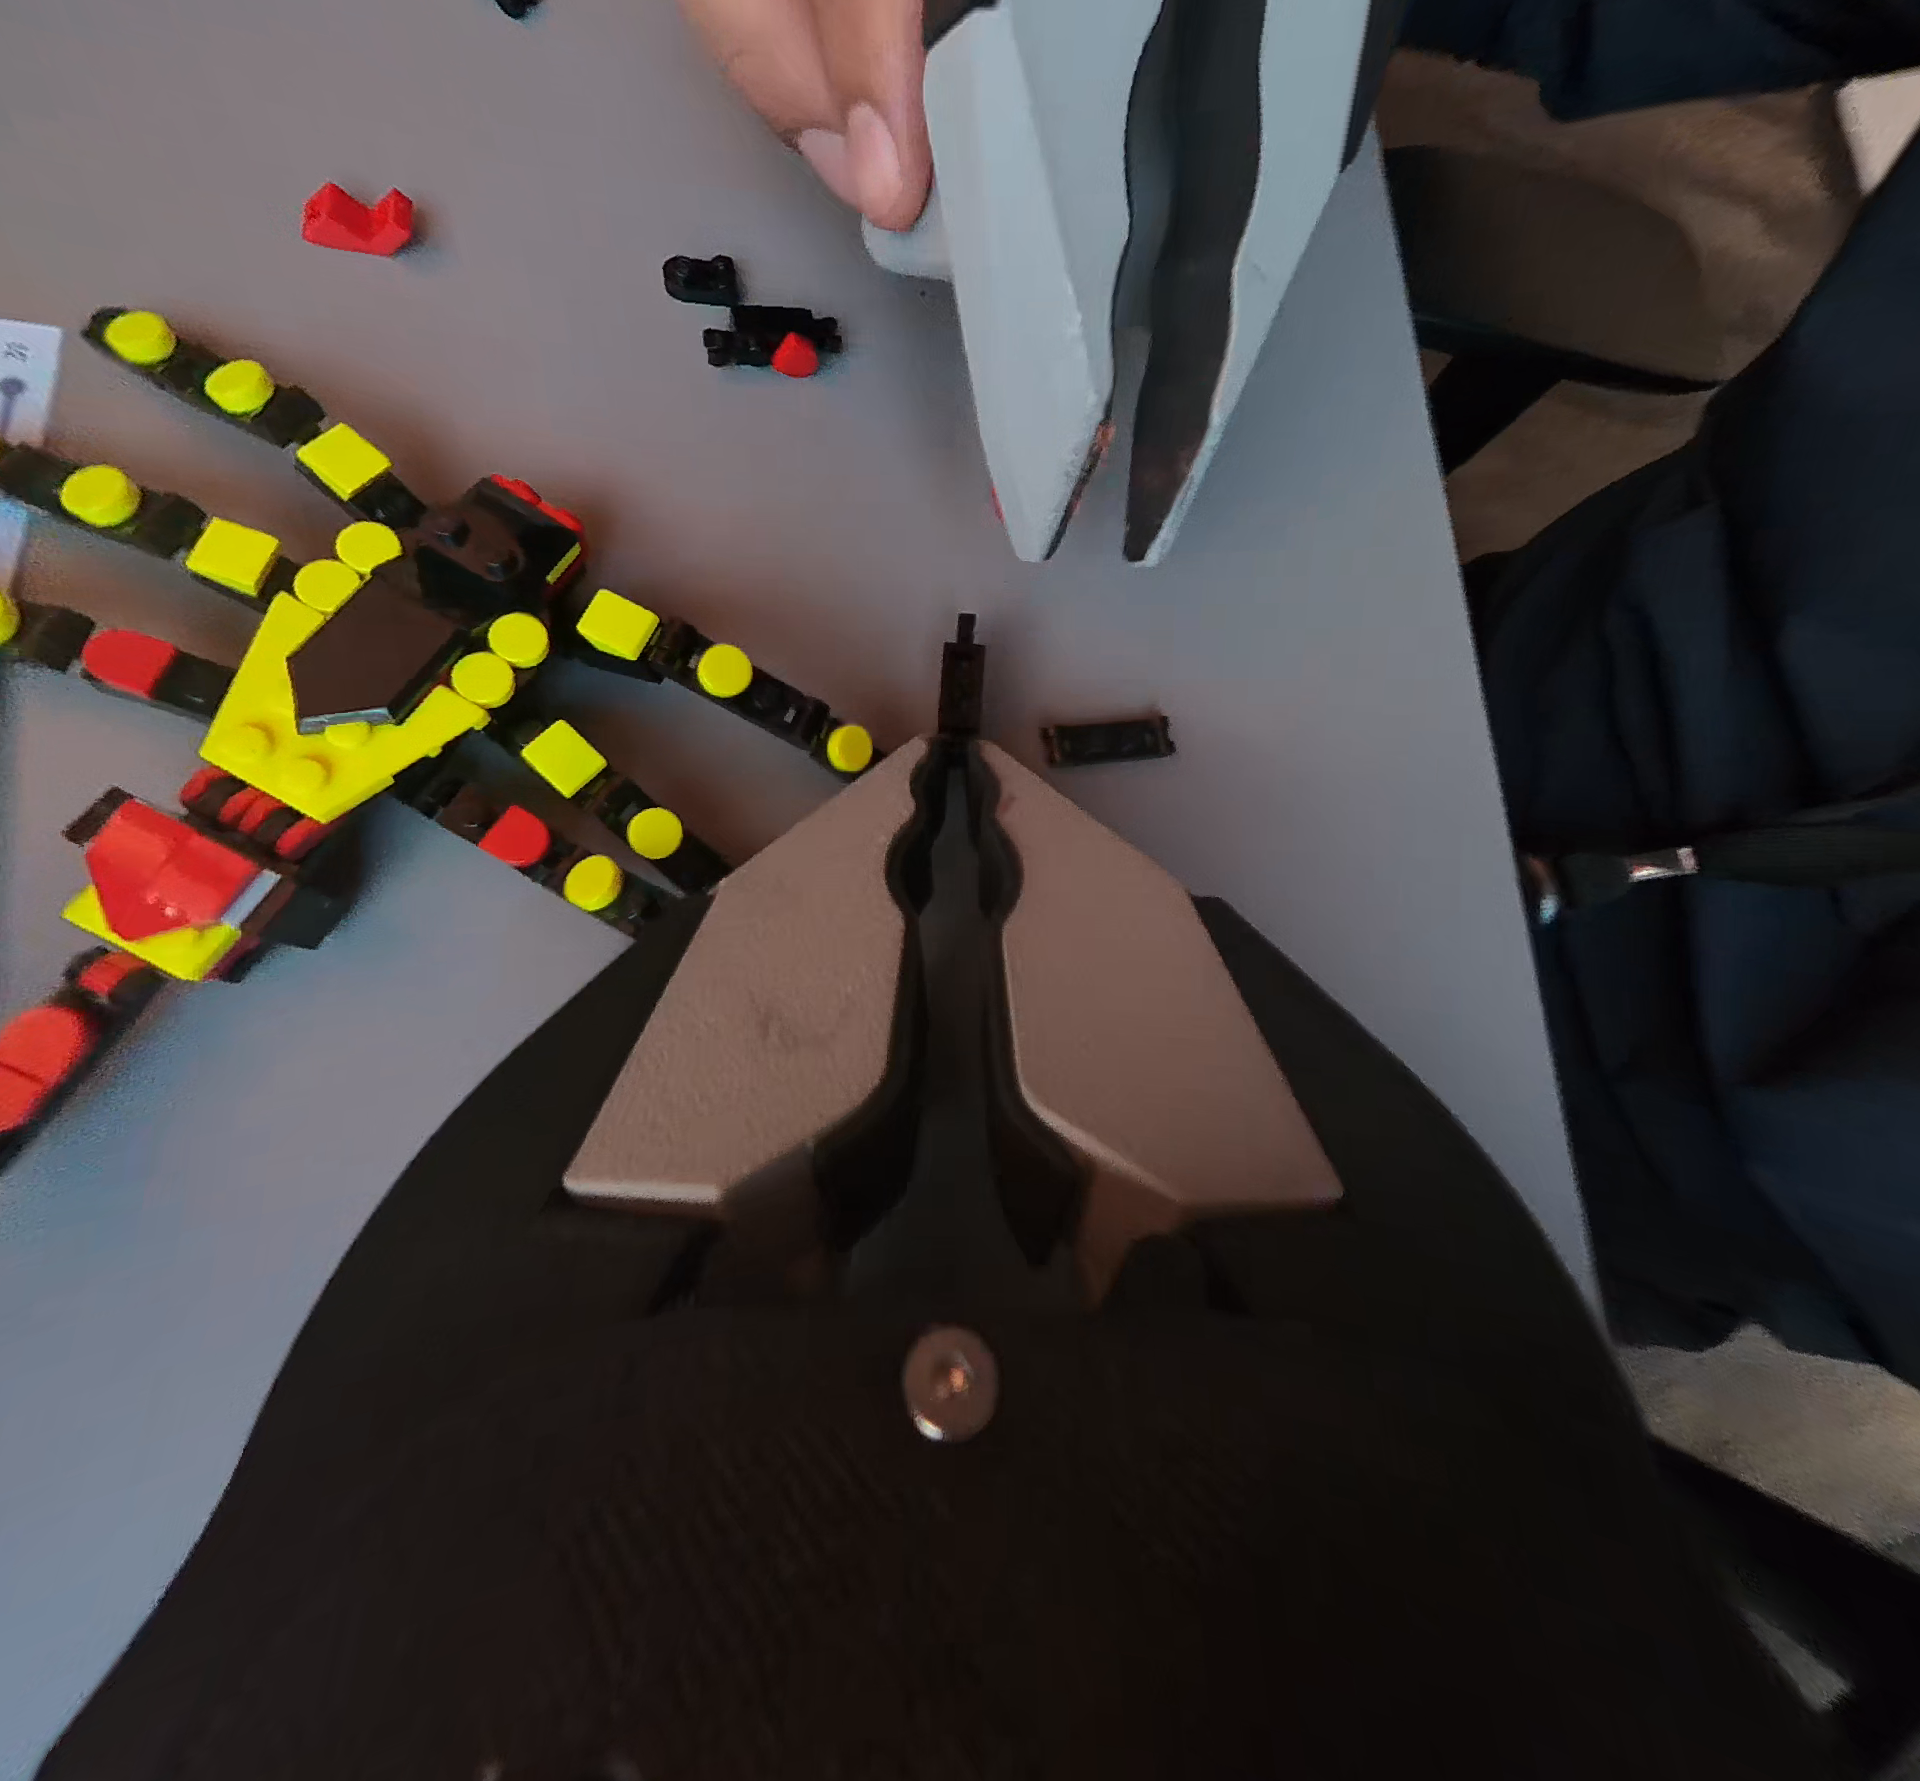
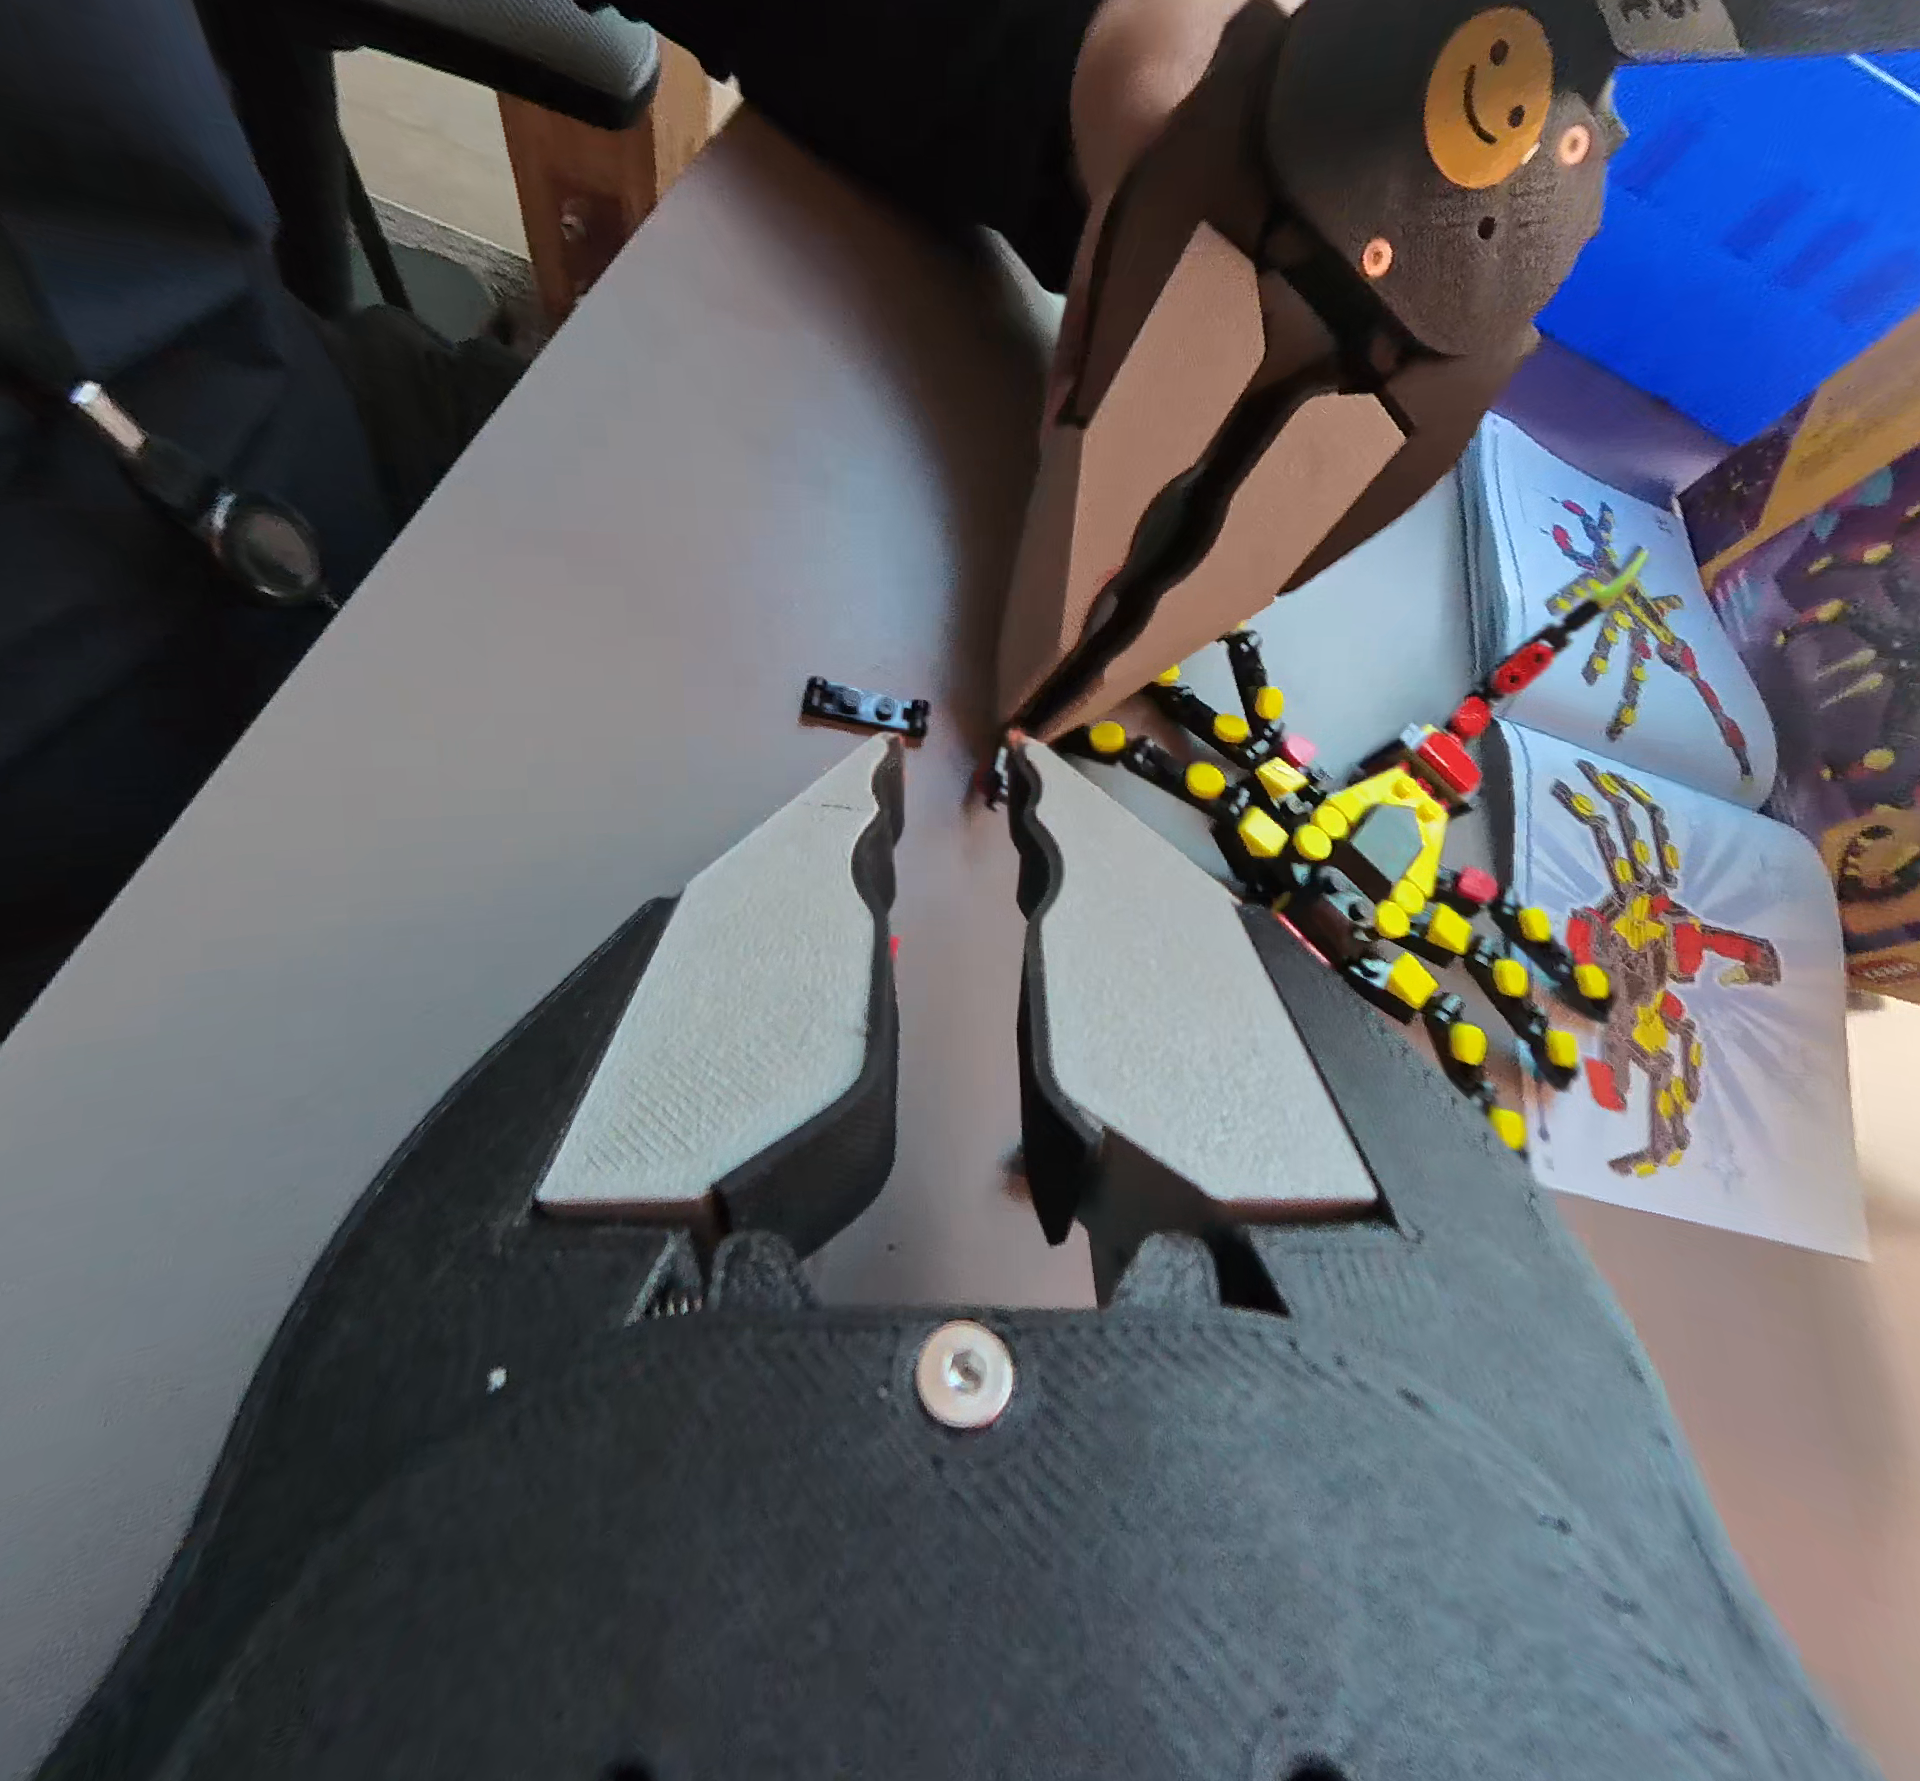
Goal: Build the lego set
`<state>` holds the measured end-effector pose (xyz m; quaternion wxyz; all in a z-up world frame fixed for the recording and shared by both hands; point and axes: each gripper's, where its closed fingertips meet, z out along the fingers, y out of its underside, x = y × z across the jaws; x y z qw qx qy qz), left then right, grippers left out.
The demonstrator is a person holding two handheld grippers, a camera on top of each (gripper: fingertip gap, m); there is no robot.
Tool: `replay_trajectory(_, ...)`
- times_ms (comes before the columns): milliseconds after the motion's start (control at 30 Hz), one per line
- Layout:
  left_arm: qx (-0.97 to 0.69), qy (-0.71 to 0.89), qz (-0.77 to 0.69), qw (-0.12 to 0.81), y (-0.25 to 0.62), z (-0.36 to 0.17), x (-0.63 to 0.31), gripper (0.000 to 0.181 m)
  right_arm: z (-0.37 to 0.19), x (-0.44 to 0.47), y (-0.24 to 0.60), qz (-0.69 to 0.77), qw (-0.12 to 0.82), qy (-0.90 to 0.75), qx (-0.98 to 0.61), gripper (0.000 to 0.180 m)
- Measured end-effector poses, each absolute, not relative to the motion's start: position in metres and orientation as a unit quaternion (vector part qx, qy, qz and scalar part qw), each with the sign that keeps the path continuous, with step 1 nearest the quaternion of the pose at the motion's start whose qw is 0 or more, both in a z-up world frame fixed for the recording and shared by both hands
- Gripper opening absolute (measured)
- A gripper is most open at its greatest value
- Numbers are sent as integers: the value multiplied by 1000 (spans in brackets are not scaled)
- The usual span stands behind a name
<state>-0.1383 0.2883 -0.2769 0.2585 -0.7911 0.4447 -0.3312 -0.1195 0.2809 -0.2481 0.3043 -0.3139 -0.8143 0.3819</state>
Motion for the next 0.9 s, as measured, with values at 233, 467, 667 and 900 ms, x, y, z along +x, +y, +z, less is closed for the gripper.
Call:
replay_trajectory(233,-785,409,-392,249,287,-266,-139,0,-250,-126,294,374,316,-801,-345,20)
replay_trajectory(467,-796,433,-351,235,285,-279,-143,0,-245,-121,277,361,342,-820,-283,12)
replay_trajectory(667,-795,431,-359,230,284,-279,-143,0,-253,-121,243,373,321,-835,-246,22)
replay_trajectory(900,-795,431,-359,230,284,-279,-142,0,-274,-132,250,300,327,-855,-269,20)
